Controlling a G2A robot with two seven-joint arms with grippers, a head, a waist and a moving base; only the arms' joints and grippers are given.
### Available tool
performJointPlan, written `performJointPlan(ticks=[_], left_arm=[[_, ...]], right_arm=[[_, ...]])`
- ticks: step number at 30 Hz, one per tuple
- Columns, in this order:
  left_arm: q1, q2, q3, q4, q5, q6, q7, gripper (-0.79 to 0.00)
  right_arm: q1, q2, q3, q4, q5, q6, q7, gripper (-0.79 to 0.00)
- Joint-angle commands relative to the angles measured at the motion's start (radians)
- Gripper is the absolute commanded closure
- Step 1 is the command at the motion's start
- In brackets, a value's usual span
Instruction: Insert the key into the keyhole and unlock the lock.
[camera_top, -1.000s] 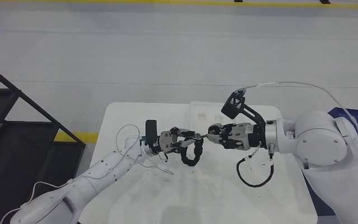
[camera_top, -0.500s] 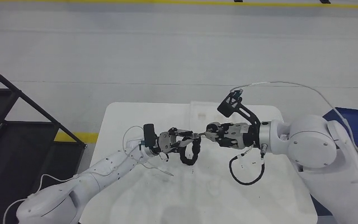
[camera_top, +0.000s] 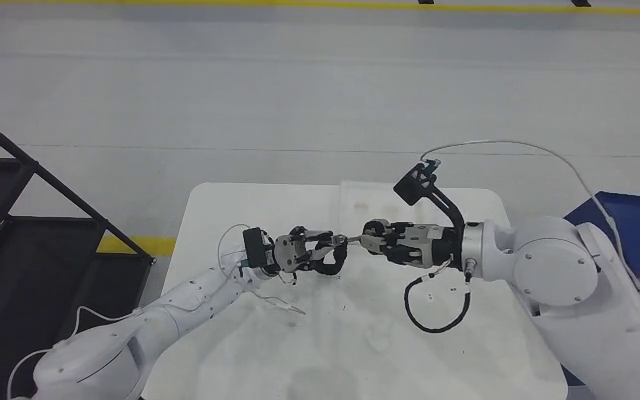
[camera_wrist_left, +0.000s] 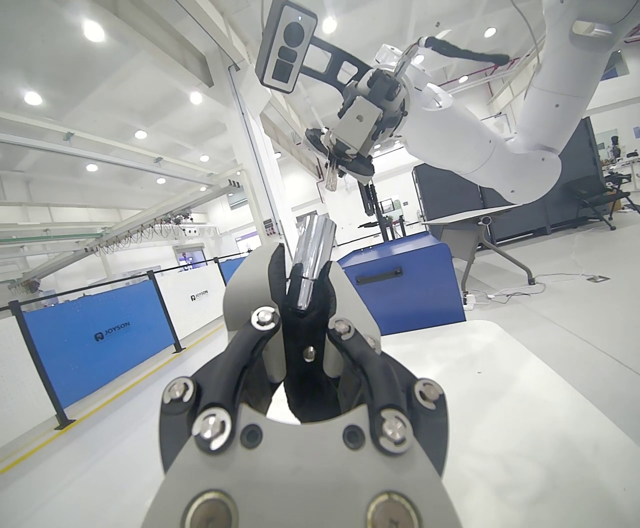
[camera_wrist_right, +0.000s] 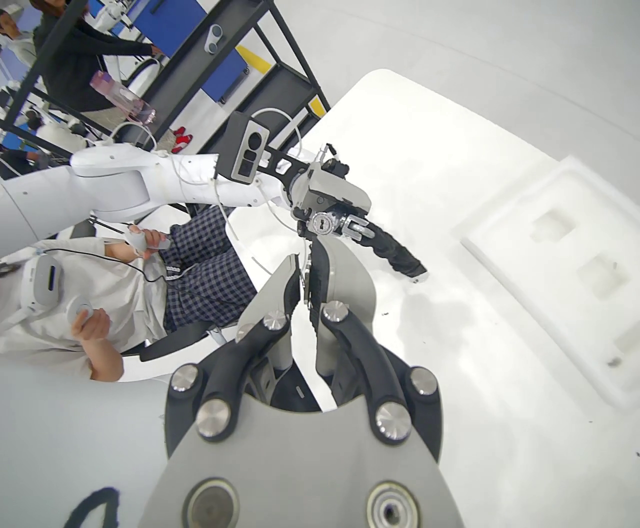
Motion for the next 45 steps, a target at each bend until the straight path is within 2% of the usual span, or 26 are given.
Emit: performJointPlan(ticks=[1,12,22,29,38,45], left_arm=[[0.000,-0.004,0.001,0.016,0.003,0.014,0.014,0.000],[0.008,-0.025,-0.019,0.065,-0.009,0.030,0.030,0.000],[0.008,-0.025,-0.019,0.065,-0.009,0.030,0.030,0.000],[0.046,-0.019,-0.063,0.012,0.016,0.055,-0.073,0.000],[0.080,-0.014,-0.125,-0.022,0.059,0.064,-0.085,0.000],[0.102,-0.013,-0.167,-0.033,0.090,0.063,-0.089,0.000]], right_arm=[[0.001,-0.002,-0.009,0.001,0.006,0.022,-0.005,0.000],[0.017,-0.012,-0.080,-0.010,-0.070,0.160,-0.054,0.000],[0.018,-0.012,-0.082,-0.010,-0.072,0.163,-0.056,0.000],[-0.008,-0.015,-0.101,-0.026,-0.104,0.176,-0.100,0.000],[-0.015,-0.020,-0.107,-0.037,-0.142,0.250,-0.132,0.000],[-0.023,-0.022,-0.103,-0.042,-0.127,0.256,-0.129,0.000]])
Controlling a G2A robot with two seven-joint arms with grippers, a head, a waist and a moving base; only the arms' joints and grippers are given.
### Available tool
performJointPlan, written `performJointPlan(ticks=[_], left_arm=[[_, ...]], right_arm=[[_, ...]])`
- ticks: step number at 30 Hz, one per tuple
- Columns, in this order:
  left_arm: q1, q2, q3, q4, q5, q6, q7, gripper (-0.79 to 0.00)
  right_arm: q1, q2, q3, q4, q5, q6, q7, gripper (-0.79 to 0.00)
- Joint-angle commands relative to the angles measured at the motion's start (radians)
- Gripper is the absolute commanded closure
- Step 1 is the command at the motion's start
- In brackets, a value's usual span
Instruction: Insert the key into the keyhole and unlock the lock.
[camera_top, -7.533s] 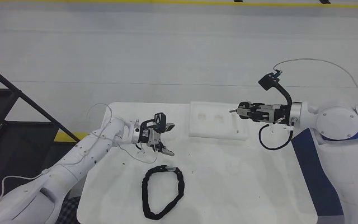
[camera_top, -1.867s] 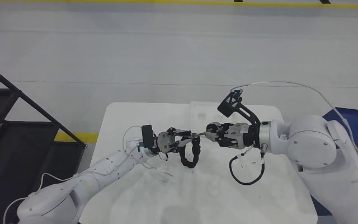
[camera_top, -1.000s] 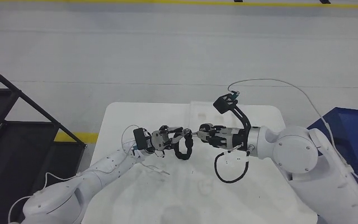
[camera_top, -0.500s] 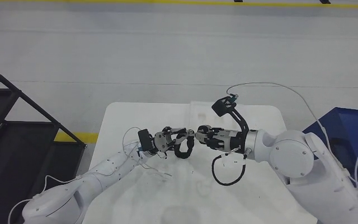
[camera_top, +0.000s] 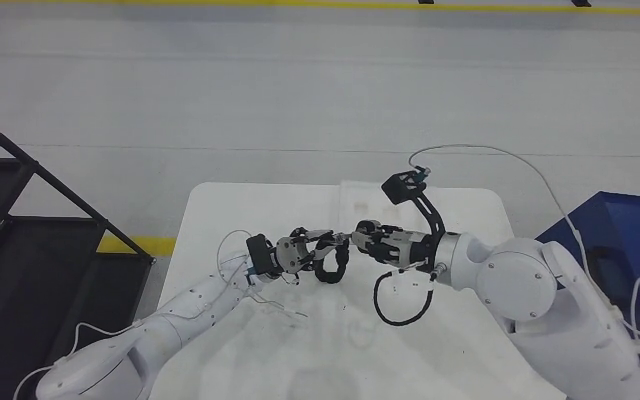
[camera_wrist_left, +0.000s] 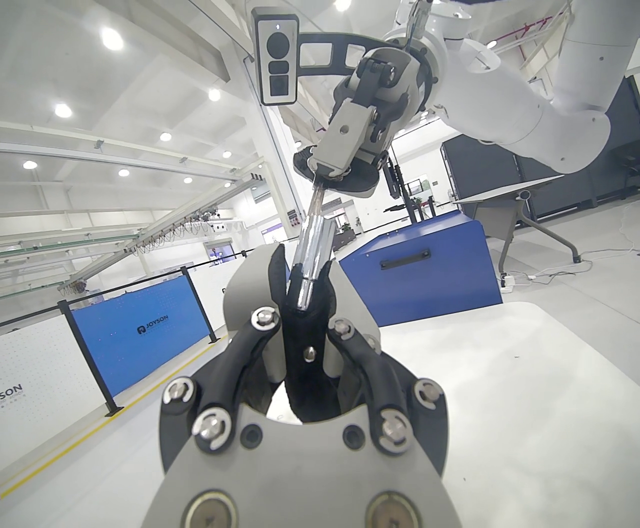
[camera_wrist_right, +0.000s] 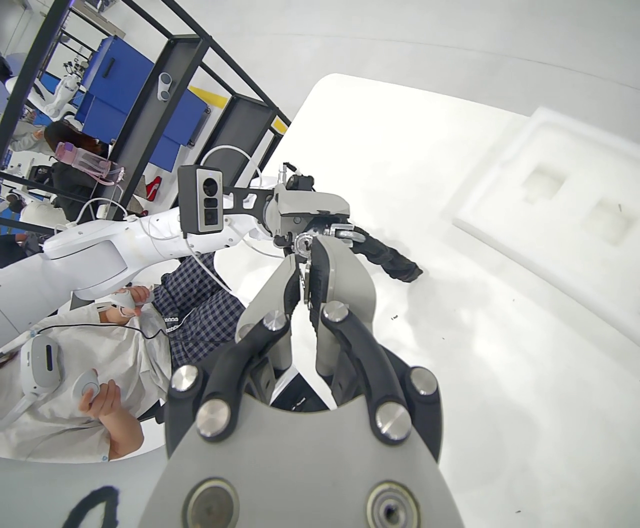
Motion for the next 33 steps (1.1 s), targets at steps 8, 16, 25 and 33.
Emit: performJointPlan(ticks=[8,16,25,33], left_arm=[[0.026,-0.002,-0.047,-0.012,0.040,0.000,-0.011,0.000],[0.043,-0.007,-0.081,-0.018,0.066,-0.014,-0.018,0.000],[0.058,-0.014,-0.115,-0.019,0.098,-0.020,-0.024,0.000],[0.070,-0.020,-0.142,-0.021,0.127,-0.027,-0.026,0.000]], right_arm=[[0.002,-0.004,-0.004,0.009,0.014,0.007,0.004,0.000],[0.007,-0.007,-0.007,0.016,0.016,0.009,0.009,0.000],[0.011,-0.010,-0.015,0.015,0.011,0.007,0.016,0.000],[0.023,-0.013,-0.026,0.021,-0.018,0.016,0.023,0.000]])
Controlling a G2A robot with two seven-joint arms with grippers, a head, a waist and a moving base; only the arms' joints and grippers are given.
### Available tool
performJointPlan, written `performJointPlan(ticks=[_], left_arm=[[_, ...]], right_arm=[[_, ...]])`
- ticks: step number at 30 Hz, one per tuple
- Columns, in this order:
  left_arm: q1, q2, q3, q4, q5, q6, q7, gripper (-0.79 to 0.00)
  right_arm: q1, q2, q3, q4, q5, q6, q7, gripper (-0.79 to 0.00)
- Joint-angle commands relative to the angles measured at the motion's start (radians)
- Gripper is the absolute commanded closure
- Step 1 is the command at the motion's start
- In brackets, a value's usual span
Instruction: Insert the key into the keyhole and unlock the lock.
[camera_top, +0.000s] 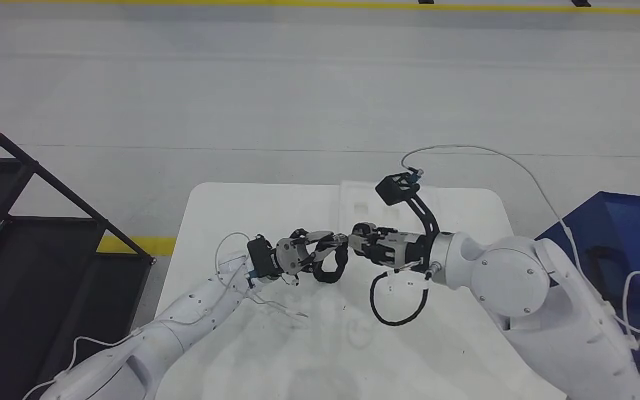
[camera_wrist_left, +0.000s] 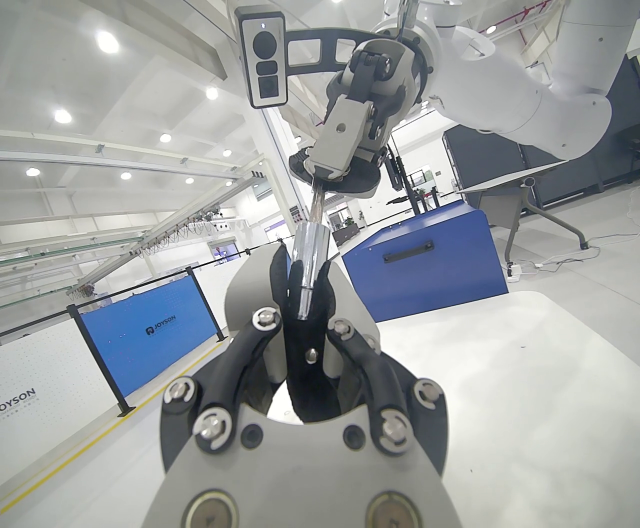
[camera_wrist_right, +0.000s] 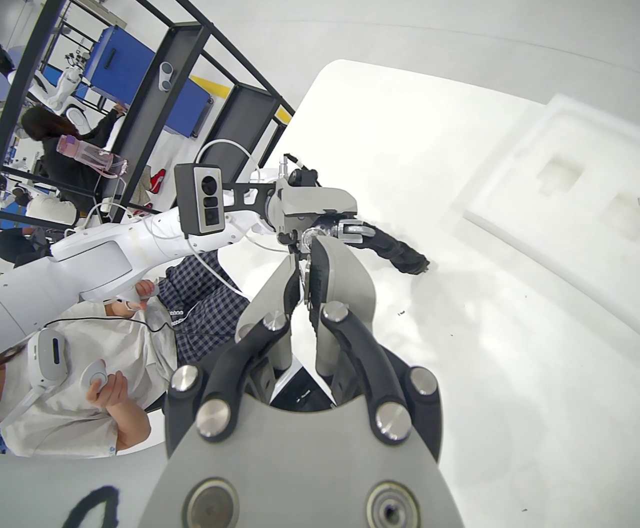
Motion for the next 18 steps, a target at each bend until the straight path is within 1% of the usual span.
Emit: performJointPlan(ticks=[1,18], left_arm=[[0.003,-0.001,-0.006,-0.001,0.007,-0.002,0.000,0.000],[0.020,-0.011,-0.052,-0.010,0.085,0.003,-0.001,0.000]], right_arm=[[0.002,0.000,-0.002,-0.002,-0.017,0.007,0.003,0.000],[0.016,-0.006,-0.017,0.000,-0.039,0.008,0.023,0.000]])
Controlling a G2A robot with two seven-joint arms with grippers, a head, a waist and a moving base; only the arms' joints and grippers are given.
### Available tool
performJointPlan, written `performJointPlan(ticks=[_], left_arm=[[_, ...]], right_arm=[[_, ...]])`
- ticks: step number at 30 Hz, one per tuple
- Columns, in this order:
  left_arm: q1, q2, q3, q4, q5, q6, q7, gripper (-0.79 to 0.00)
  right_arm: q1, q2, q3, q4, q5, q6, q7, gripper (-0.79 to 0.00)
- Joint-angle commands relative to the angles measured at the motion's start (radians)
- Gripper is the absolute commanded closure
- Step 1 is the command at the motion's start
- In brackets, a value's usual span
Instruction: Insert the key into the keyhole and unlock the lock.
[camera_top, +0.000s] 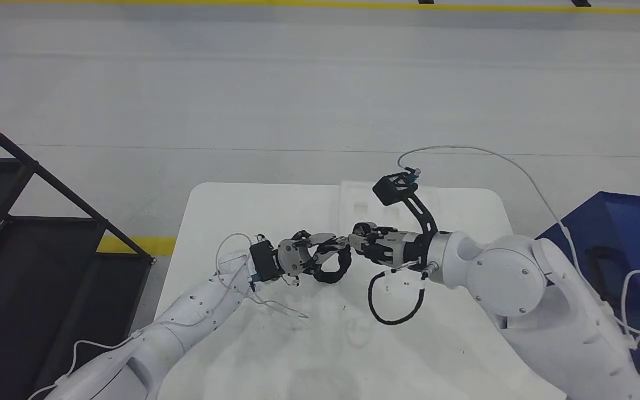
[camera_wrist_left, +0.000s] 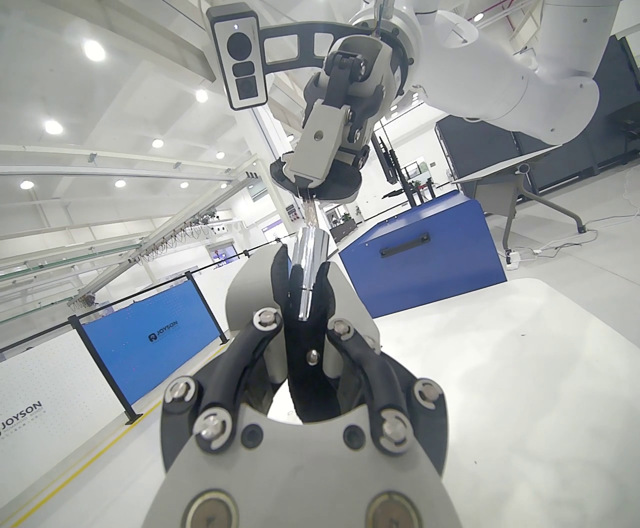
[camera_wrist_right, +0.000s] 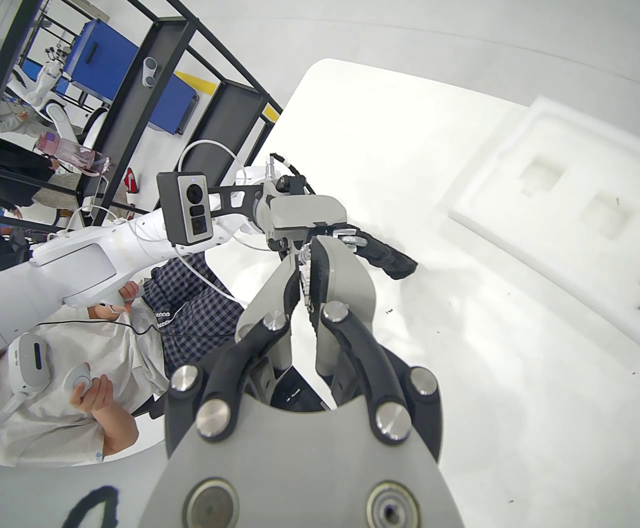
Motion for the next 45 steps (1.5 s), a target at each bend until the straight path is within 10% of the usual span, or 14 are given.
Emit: performJointPlan(ticks=[1,45], left_arm=[[0.002,-0.001,-0.005,-0.002,0.004,-0.001,0.003,0.000],[0.043,-0.036,-0.084,-0.008,0.019,-0.093,0.029,0.000]], right_arm=[[0.002,-0.001,-0.003,0.002,0.000,-0.004,0.002,0.000],[0.006,-0.024,-0.035,0.047,0.010,-0.041,-0.031,0.000]])
